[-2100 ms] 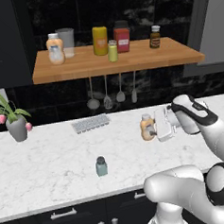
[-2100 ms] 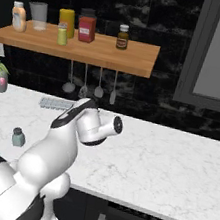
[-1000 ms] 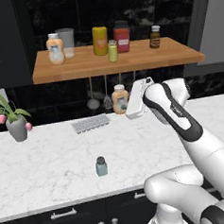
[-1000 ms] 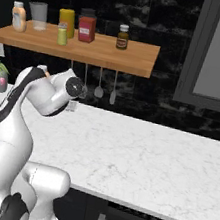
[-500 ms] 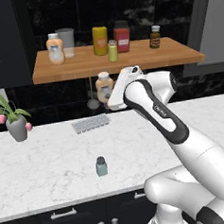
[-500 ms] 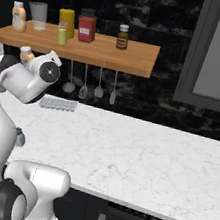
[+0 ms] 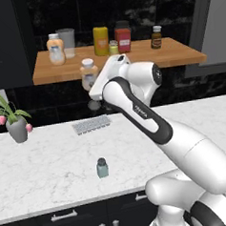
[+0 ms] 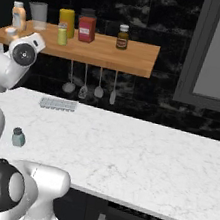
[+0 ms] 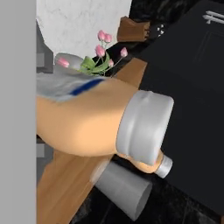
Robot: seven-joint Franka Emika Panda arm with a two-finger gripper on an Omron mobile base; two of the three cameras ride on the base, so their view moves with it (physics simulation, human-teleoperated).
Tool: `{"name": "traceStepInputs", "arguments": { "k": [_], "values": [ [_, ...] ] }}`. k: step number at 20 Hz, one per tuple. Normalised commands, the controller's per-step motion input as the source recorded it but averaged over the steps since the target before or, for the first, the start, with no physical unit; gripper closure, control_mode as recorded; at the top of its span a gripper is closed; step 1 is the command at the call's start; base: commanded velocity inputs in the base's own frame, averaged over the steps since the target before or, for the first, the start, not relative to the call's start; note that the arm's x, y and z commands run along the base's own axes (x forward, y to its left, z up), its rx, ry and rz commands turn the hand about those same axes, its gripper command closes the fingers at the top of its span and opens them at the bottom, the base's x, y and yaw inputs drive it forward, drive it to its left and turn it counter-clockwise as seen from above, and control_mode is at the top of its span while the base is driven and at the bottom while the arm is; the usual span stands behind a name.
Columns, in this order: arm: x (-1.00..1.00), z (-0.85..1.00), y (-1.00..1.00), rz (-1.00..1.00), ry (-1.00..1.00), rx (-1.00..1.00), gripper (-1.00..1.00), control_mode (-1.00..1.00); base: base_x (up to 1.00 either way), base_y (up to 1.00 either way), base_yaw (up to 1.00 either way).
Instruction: Put the shaker and condiment bottle from the counter next to their counterparts in the cabinet.
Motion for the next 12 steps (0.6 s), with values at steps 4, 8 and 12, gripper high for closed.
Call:
{"name": "traceStepInputs", "arguments": {
  "k": [4,8,12],
  "values": [
    [0.00,0.63,0.34,-0.09,-0.01,0.00,1.00,-1.00,0.00,0.00,0.00],
    [0.00,0.63,0.09,-0.04,0.00,0.01,1.00,-1.00,0.00,0.00,0.00],
    [0.00,0.57,0.00,0.00,0.00,0.06,1.00,-1.00,0.00,0.00,0.00]
  ]
}}
